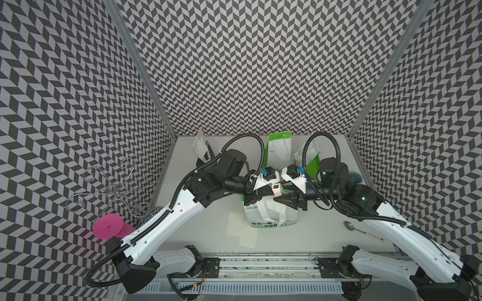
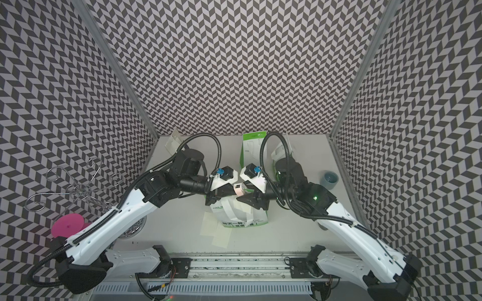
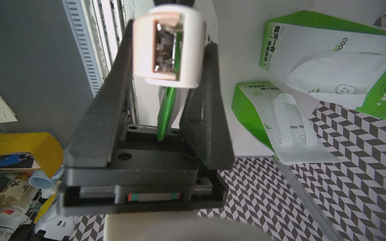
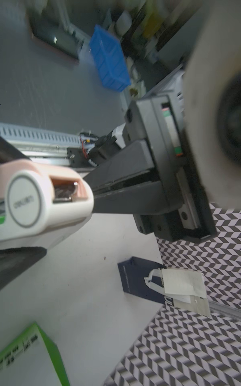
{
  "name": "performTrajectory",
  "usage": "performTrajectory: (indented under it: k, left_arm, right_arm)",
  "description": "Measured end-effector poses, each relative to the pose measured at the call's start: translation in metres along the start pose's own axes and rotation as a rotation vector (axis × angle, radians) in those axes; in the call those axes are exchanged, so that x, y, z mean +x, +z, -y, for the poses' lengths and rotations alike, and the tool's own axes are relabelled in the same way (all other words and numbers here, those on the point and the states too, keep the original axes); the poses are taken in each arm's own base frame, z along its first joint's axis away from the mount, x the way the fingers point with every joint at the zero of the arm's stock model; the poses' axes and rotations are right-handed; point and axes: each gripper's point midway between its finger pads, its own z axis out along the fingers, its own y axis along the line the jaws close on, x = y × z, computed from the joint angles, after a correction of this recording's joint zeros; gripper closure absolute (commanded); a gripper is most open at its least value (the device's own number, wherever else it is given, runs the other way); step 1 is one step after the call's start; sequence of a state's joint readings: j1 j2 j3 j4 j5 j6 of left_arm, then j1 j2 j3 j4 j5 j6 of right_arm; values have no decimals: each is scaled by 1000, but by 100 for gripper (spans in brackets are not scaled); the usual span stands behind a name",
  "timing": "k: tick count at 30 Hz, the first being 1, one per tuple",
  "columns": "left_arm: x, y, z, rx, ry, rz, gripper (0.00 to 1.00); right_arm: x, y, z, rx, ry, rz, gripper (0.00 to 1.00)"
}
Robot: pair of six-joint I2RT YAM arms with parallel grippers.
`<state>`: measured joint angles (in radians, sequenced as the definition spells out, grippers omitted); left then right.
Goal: Staple the receipts to the bags
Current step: Staple the receipt to the takeout bag.
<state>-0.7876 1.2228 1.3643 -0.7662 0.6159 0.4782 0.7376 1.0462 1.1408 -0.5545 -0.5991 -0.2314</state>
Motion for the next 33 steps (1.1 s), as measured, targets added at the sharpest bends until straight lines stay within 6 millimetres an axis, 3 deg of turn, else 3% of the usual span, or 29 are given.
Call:
performTrajectory:
  k: [3,9,10,11,12,14,20,27,30,33]
  left_arm:
    - [2,-1,0,6,-9,-5,100]
    - [1,-2,1,18,-15,5,100]
    - [2,-2,1,17,-15,5,100]
    - [2,-1,0,16,-17,6,100]
    - [2,-1,-1,12,-17,9,100]
    - [3,1,-2,6,-26,14,100]
    - [-3,3,-11,-53,-59,64,100]
    - [-21,-5,-44,-226,-155,145,100]
    - [-26,-8,-57,-289,-206,172,100]
    - [-24,-6,-65,-318,-252,173,100]
  right_arm:
    - [2,1,0,0,7,-2,100]
    - [0,1,2,13,8,9,100]
    - [0,1,2,16,8,12,81]
    - [1,1,3,22,16,14,46]
    - [1,1,4,30,26,16,30]
    - [-1,0,8,55,32,33,18]
    - [-27,-15,21,168,33,165,12]
    - [-74,-54,25,294,-14,385,17]
    - [-79,-60,29,334,-21,426,20]
    - [-74,-54,34,365,-20,427,20]
